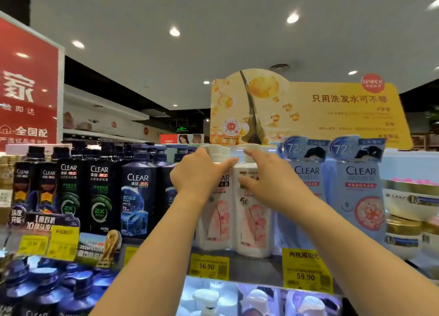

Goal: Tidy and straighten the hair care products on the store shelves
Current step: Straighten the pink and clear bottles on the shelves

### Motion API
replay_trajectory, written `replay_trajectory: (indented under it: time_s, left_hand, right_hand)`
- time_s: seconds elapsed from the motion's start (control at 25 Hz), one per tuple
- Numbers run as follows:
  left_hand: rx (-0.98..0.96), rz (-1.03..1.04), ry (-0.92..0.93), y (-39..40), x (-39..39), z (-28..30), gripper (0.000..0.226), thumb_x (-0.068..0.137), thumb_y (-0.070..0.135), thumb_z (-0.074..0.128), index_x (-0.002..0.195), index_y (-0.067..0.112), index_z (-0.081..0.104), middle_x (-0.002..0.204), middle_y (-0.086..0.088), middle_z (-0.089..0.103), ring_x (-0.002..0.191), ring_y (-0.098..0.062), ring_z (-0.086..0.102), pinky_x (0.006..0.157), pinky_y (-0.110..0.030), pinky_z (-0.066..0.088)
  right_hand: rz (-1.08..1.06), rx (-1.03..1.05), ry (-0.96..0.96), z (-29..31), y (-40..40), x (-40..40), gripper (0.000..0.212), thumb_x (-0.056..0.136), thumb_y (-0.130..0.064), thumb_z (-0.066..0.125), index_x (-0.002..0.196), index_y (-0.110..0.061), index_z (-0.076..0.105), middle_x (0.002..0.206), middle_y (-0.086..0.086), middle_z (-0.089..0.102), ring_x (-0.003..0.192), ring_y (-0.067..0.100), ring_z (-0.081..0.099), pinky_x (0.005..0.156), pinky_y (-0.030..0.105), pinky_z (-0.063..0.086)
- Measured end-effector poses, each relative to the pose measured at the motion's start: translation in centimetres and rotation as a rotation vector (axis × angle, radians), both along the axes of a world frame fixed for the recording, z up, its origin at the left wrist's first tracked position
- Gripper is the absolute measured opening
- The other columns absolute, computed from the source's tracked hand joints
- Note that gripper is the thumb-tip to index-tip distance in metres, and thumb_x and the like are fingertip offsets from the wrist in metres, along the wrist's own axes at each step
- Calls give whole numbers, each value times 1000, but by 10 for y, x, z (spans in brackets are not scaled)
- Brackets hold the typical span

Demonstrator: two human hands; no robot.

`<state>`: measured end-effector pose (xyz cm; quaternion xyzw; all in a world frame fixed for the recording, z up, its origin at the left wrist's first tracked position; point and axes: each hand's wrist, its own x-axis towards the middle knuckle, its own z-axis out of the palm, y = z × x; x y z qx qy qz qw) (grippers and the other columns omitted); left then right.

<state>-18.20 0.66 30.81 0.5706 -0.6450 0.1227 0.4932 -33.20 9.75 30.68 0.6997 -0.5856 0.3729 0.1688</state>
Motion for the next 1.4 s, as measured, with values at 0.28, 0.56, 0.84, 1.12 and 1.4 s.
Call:
replay_trajectory:
  time_s: [0.28, 0.56, 0.84, 1.12, 1.4]
  left_hand:
    - [-31, -182, -29, -9, 21, 8, 51, 74, 75, 48, 105, 39, 66, 84, 15, 67, 74, -10, 60, 53, -26, 43]
    - [23, -324, -61, -15, 32, 11, 40, 84, 61, 51, 113, 36, 62, 97, 16, 67, 81, -7, 61, 64, -32, 52]
    - [68, -466, -7, -21, 35, 10, 28, 84, 57, 54, 103, 37, 58, 94, 14, 69, 85, -10, 66, 75, -43, 58]
    - [64, -465, 81, 0, 30, 0, 32, 91, 56, 47, 110, 35, 62, 91, 16, 68, 87, -9, 66, 79, -42, 56]
    - [-272, -306, 110, 77, -4, -65, 39, 92, 47, 53, 118, 19, 61, 117, -3, 64, 100, -22, 59, 80, -32, 42]
  right_hand:
    - [-94, 70, 132, 5, 0, -2, 63, 89, -40, 73, 146, -30, 46, 138, 6, 60, 121, 29, 59, 93, 44, 52]
    - [-63, 86, 140, 11, 4, -10, 56, 90, -29, 74, 142, -28, 52, 129, 7, 66, 112, 28, 63, 82, 35, 48]
    - [-63, 55, 157, 7, 7, -13, 54, 93, -25, 70, 143, -27, 50, 130, 9, 65, 115, 28, 60, 85, 36, 48]
    - [-13, 31, 185, -9, 26, -19, 58, 96, -32, 65, 149, -27, 43, 142, 7, 55, 130, 29, 51, 103, 42, 44]
    - [111, 16, -6, -59, 99, -44, 40, 95, -37, 67, 133, -28, 62, 115, -17, 67, 90, -2, 51, 87, 19, 39]
